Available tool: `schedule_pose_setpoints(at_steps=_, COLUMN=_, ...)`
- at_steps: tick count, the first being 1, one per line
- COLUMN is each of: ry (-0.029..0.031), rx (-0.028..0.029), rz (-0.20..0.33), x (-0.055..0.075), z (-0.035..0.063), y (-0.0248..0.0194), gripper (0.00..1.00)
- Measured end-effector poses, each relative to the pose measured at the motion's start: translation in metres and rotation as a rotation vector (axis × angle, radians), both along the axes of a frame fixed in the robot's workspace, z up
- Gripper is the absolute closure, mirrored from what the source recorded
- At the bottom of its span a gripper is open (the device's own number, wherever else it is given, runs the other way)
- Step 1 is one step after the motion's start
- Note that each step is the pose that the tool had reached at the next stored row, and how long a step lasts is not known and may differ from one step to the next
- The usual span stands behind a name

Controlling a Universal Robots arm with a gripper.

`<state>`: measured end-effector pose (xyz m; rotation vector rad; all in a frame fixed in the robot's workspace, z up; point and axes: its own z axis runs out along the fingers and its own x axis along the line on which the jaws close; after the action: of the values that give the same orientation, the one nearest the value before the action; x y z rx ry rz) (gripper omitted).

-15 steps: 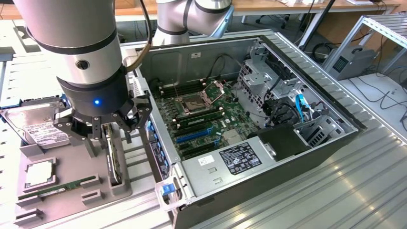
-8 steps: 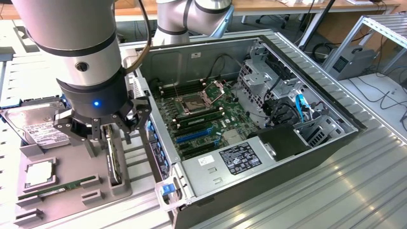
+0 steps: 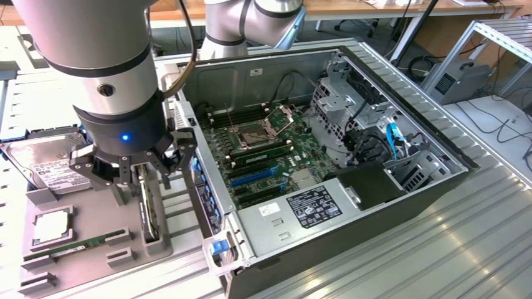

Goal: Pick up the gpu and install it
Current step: 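Pick up the gpu and move the gpu toward the slot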

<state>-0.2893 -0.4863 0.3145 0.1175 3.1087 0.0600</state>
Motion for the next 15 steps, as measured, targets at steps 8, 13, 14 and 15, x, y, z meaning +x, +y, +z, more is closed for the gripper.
schedule_pose_setpoints(at_steps=8, ry=0.0, rx=0.0, rz=0.0, x=-0.0013, z=-0.0025, y=0.0, gripper=0.52)
schedule_pose_setpoints(at_steps=13, ry=0.0, rx=0.0, rz=0.0, x=-0.0018, z=-0.004, y=0.0, gripper=0.52)
schedule_pose_setpoints(at_steps=14, ry=-0.0001, rx=0.0, rz=0.0, x=-0.0019, z=-0.0043, y=0.0, gripper=0.52)
schedule_pose_setpoints(at_steps=15, ry=-0.0001, rx=0.0, rz=0.0, x=-0.002, z=-0.0046, y=0.0, gripper=0.52)
